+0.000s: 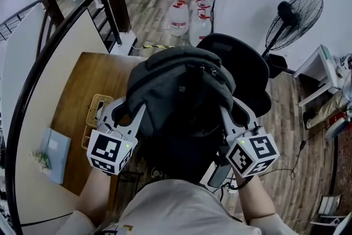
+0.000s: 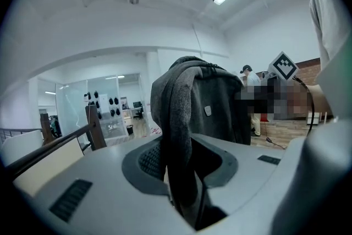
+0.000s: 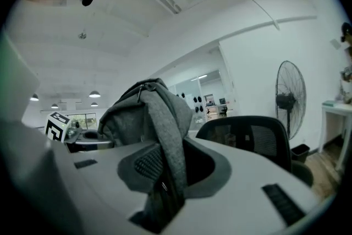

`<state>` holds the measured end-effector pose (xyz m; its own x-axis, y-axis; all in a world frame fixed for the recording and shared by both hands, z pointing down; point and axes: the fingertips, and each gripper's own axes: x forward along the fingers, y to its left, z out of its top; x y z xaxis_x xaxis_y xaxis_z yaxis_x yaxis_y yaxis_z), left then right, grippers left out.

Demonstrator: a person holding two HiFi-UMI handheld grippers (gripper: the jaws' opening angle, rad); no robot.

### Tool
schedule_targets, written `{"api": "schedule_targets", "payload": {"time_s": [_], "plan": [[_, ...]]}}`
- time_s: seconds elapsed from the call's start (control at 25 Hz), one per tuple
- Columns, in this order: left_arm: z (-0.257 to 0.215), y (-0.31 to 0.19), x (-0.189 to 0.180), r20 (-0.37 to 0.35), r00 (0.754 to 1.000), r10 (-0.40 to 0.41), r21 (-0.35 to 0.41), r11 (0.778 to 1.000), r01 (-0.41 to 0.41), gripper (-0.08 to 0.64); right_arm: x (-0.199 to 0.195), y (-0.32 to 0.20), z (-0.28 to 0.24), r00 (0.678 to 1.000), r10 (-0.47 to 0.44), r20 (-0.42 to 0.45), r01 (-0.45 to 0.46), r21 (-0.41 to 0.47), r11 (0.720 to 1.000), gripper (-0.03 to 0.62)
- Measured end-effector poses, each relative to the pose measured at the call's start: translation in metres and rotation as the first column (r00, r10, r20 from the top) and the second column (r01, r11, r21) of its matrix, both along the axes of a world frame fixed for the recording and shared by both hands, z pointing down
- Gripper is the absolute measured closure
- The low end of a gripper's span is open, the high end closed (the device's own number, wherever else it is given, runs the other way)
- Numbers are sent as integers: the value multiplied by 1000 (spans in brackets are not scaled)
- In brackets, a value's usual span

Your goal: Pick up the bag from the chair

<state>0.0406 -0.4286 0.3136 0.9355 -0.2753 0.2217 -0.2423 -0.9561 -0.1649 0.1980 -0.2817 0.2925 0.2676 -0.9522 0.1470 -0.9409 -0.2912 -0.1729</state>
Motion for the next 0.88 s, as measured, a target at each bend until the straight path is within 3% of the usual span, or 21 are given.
{"api": "schedule_targets", "payload": {"time_s": [0.56,0.88], "plan": [[61,32,-36,79,997,9,-108,994,0,460,-35,30,57,997,-15,76,25,-133,991,502],[68,35,-39,96,995,5,-124,992,7,459,-37,32,66,996,-20,92,33,-146,989,502]]}}
